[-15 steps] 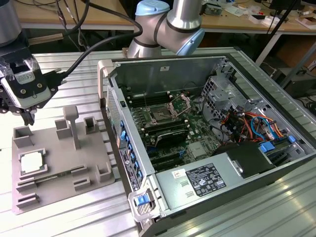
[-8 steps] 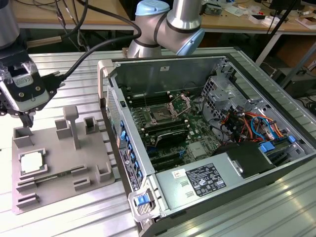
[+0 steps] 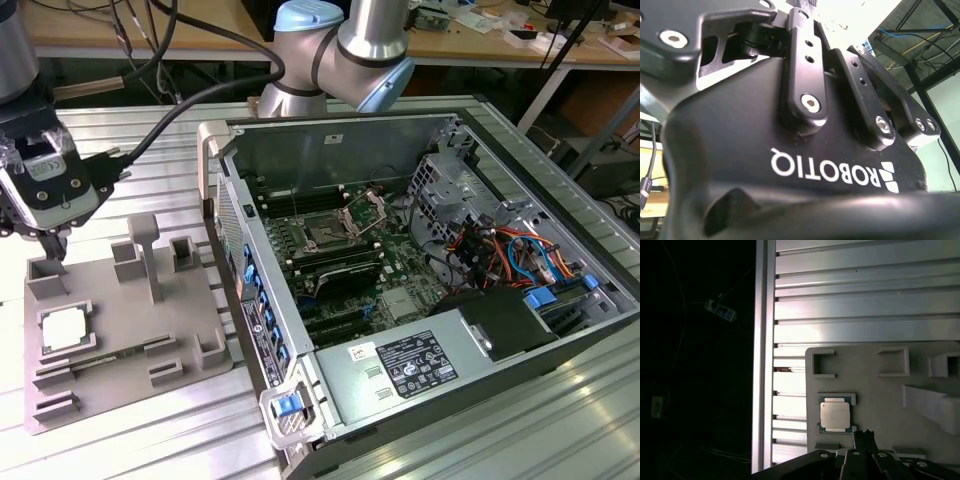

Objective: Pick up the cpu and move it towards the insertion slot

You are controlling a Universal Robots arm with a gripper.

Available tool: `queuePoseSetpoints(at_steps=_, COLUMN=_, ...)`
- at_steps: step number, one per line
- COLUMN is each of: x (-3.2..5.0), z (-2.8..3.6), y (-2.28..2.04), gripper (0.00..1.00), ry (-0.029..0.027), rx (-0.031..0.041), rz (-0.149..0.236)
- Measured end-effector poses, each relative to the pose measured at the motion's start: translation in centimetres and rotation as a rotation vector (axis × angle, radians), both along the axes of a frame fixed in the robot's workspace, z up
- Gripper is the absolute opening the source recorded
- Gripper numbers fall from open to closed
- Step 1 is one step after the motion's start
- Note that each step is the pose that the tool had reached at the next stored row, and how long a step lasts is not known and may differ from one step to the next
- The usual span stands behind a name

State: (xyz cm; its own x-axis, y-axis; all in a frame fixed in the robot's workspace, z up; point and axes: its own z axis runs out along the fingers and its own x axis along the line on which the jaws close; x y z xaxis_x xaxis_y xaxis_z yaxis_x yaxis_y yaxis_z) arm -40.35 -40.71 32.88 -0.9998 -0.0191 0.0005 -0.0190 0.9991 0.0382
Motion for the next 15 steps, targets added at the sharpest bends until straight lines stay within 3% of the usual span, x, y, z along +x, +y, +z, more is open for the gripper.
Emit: queuePoseSetpoints(at_steps=15, x=-0.20, z=-0.36, y=-0.21, gripper=0.11, ry=-0.0001, rx=0.0000, rz=0.000)
